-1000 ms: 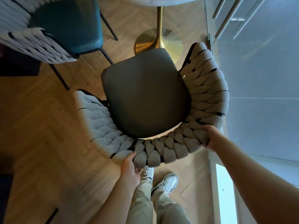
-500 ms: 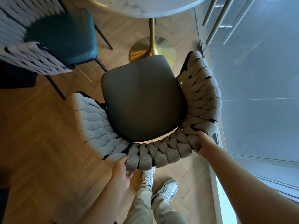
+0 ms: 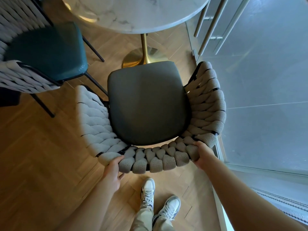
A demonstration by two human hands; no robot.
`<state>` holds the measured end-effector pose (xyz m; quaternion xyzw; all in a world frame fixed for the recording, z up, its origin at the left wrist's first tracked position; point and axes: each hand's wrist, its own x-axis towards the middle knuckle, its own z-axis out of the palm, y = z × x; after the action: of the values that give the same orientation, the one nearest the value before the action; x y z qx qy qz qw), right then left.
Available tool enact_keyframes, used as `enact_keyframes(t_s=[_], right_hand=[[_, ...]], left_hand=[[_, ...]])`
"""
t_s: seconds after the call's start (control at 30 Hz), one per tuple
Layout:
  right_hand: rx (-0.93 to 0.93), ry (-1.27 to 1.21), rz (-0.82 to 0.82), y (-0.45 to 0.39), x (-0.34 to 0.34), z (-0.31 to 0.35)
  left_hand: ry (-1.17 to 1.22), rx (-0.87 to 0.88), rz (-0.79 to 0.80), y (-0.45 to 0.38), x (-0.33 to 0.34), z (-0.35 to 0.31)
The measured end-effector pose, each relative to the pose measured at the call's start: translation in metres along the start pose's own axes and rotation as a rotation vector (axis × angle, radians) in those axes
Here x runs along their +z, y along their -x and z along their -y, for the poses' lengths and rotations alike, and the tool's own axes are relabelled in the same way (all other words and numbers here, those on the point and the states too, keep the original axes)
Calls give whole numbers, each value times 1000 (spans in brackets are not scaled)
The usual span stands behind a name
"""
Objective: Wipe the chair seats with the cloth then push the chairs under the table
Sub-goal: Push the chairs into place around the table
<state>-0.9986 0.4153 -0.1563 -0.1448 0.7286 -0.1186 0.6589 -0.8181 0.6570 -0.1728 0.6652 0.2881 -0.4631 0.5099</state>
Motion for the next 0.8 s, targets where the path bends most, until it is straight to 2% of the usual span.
enact_keyframes(t_s=[0.2, 0.57, 0.8], right_hand=[[-3, -3, 31, -8, 16, 21], [48, 1, 26, -5, 34, 41], [-49, 52, 78, 15, 26, 33]], left_hand=[[-118, 33, 51, -21, 16, -32], [-202, 35, 46, -39, 32, -69], [-347, 79, 104, -20, 20, -73]])
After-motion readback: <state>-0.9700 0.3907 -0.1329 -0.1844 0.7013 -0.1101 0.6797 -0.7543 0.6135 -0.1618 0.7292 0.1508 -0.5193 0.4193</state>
